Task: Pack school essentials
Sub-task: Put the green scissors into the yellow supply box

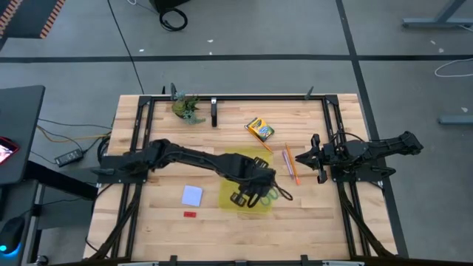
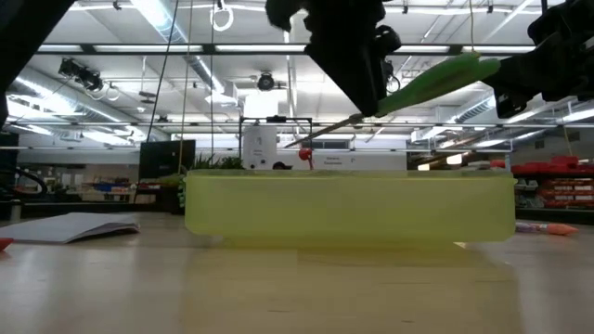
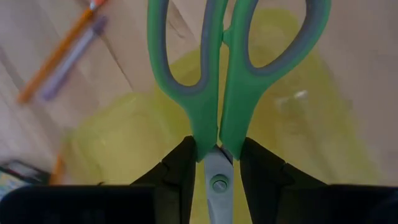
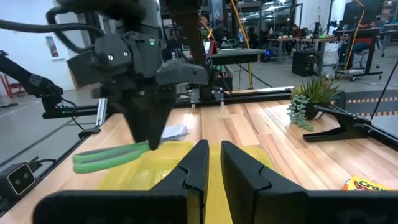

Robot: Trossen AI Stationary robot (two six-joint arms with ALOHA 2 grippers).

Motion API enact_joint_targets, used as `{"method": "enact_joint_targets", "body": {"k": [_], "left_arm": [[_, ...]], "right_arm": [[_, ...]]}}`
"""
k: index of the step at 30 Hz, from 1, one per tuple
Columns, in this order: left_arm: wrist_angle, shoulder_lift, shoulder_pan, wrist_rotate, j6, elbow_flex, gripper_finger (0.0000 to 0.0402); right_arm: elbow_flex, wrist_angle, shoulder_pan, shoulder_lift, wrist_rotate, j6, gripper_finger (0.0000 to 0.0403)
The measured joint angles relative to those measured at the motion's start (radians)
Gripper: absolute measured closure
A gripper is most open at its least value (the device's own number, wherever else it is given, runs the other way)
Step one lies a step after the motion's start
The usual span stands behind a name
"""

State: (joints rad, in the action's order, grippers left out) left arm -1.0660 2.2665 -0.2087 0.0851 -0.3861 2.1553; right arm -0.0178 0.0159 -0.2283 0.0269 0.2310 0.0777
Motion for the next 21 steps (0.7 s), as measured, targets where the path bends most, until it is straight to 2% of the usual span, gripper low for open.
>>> {"method": "enact_joint_targets", "body": {"k": [4,7,13,21], "left_arm": [[-0.009,0.0,-0.012,-0.004,0.245,0.0,0.0293],[-0.03,0.0,-0.015,0.0,0.363,-0.001,0.0292],[-0.03,0.024,-0.016,0.0,0.451,-0.001,0.0292],[-0.038,0.093,-0.03,-0.01,0.489,-0.002,0.0292]], "right_arm": [[0.0,0.0,0.0,0.0,0.0,0.0,0.0352],[0.0,0.0,0.0,0.0,0.0,0.0,0.0352],[0.0,0.0,0.0,0.0,0.0,0.0,0.0352],[0.0,0.0,0.0,0.0,0.0,0.0,0.0352]]}}
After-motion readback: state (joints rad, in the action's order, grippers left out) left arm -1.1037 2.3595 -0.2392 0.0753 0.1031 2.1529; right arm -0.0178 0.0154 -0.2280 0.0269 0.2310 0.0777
